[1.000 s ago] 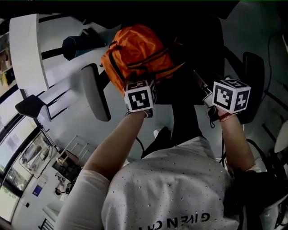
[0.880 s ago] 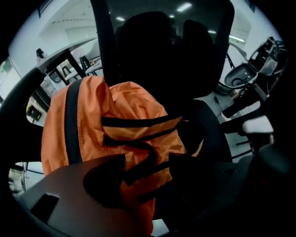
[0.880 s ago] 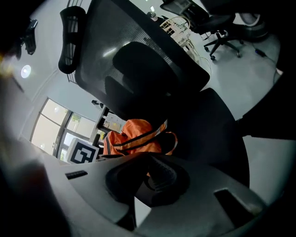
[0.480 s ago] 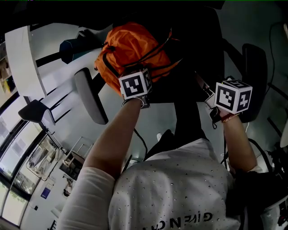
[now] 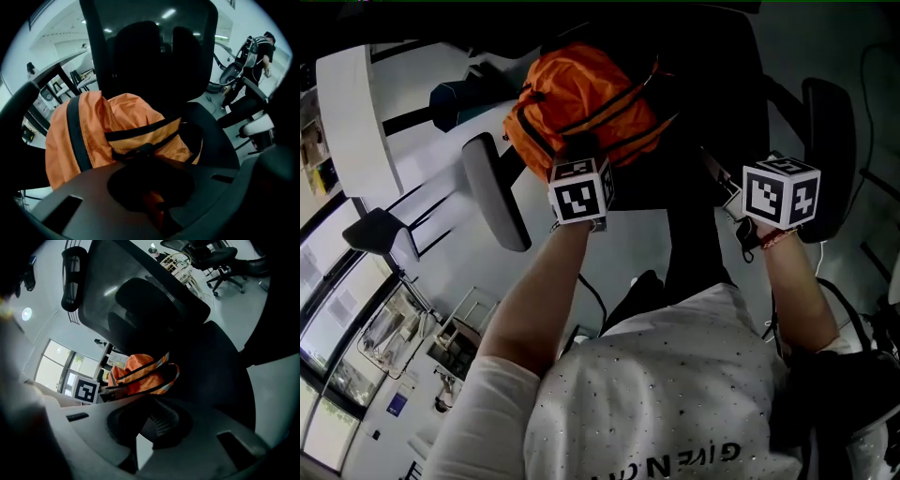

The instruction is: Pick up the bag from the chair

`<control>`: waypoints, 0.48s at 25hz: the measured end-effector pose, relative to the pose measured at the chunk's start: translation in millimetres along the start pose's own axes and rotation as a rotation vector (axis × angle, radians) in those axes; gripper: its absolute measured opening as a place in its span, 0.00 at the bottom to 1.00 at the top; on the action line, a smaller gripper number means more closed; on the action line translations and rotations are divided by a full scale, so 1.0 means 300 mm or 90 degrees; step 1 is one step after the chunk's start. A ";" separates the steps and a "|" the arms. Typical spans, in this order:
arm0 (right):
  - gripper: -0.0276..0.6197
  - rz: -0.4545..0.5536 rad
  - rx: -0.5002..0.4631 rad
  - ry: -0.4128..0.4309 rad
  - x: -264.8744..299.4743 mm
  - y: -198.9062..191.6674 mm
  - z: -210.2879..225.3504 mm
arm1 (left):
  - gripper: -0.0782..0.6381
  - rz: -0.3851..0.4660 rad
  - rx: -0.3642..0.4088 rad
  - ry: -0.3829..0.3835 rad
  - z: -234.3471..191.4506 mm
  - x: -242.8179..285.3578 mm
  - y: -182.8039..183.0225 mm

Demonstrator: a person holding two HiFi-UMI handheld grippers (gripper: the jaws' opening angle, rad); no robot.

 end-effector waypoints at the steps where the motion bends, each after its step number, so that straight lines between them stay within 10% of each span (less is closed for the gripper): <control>1: 0.05 0.000 -0.005 0.002 0.000 0.002 -0.014 | 0.12 0.012 -0.003 -0.005 0.003 -0.017 -0.003; 12: 0.05 0.022 -0.107 0.002 -0.085 0.027 -0.287 | 0.12 0.210 -0.223 -0.132 -0.087 -0.345 0.036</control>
Point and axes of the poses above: the fingertips, and each gripper's own axes: x forward along the fingers, z to its right, y out of its top, the point moved 10 cm from there along -x, backward along the fingers, and after that the axes turned 6 degrees about y, right-handed, at the moved point
